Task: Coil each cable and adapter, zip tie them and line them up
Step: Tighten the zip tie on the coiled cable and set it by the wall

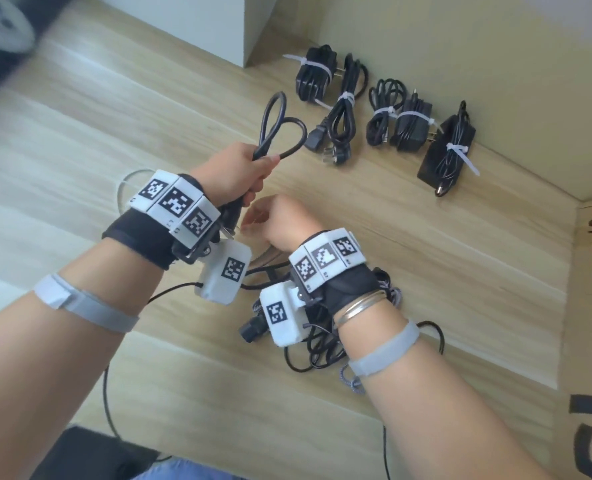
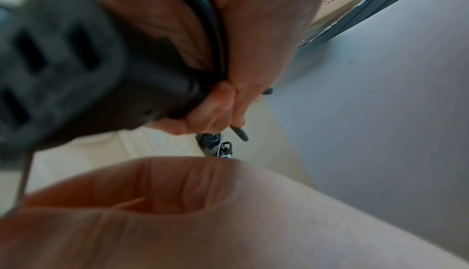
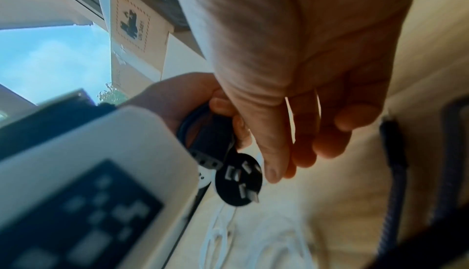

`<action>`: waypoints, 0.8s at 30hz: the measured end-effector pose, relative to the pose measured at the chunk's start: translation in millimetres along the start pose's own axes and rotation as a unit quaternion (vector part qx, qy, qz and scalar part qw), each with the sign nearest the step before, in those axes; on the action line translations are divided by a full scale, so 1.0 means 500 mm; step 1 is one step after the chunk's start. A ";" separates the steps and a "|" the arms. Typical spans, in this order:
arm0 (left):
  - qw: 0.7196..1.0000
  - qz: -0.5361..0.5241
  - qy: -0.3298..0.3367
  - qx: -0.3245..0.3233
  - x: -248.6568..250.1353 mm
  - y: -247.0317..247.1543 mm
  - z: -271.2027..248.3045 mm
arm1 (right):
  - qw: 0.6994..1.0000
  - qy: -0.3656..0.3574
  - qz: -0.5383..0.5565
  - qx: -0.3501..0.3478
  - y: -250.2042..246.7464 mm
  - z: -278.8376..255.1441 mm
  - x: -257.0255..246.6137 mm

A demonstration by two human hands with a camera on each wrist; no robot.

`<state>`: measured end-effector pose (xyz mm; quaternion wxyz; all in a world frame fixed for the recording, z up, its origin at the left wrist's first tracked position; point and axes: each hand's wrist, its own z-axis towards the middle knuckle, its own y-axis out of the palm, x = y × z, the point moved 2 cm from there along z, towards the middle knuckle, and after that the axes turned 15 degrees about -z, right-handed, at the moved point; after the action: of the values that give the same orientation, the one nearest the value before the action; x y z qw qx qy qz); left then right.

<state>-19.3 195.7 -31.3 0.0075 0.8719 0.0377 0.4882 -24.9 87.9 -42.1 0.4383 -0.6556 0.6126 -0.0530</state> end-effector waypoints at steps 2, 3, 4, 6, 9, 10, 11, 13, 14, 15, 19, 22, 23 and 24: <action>1.000 -0.009 -0.006 -0.001 -0.005 -0.009 -0.004 | 1.000 0.000 0.001 -0.012 0.018 0.009 -0.011; 1.000 -0.012 -0.010 -0.001 -0.007 -0.012 -0.006 | 1.000 -0.001 -0.007 -0.015 0.025 0.015 -0.014; 1.000 -0.012 -0.013 -0.002 -0.009 -0.014 -0.007 | 1.000 -0.003 -0.021 -0.015 0.032 0.020 -0.017; 1.000 -0.013 -0.017 -0.004 -0.010 -0.019 -0.009 | 0.999 -0.005 -0.045 -0.009 0.043 0.029 -0.022; 1.000 -0.014 -0.019 -0.007 -0.011 -0.027 -0.010 | 0.998 0.005 -0.060 0.009 0.053 0.041 -0.026; 1.000 -0.012 -0.019 -0.007 -0.012 -0.030 -0.010 | 0.998 0.014 -0.061 0.013 0.054 0.044 -0.027; 1.000 -0.012 -0.020 -0.006 -0.011 -0.031 -0.010 | 0.997 0.023 -0.065 0.017 0.052 0.044 -0.025; 1.000 -0.012 -0.018 -0.006 -0.008 -0.032 -0.011 | 0.995 0.043 -0.087 0.028 0.047 0.043 -0.018; 1.000 -0.010 -0.016 -0.007 -0.006 -0.031 -0.011 | 0.993 0.052 -0.100 0.034 0.042 0.041 -0.013; 1.000 -0.009 -0.013 -0.008 -0.003 -0.031 -0.010 | 0.991 0.059 -0.112 0.038 0.037 0.039 -0.009; 1.000 -0.010 -0.010 -0.014 0.006 -0.021 -0.008 | 0.990 0.069 -0.112 0.048 -0.004 0.014 0.019; 1.000 -0.005 -0.009 -0.016 0.009 -0.009 -0.002 | 0.987 0.091 -0.096 0.093 -0.041 -0.005 0.051; 1.000 0.006 -0.009 -0.017 0.008 -0.003 0.000 | 0.985 0.102 -0.083 0.113 -0.050 -0.009 0.064; 0.999 0.026 -0.009 -0.018 0.006 0.002 0.001 | 0.982 0.112 -0.067 0.133 -0.058 -0.012 0.076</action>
<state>-17.0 194.7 -29.0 0.0111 0.8768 0.0056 0.4806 3.0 48.6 -37.7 0.4460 -0.6211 0.5995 -0.2363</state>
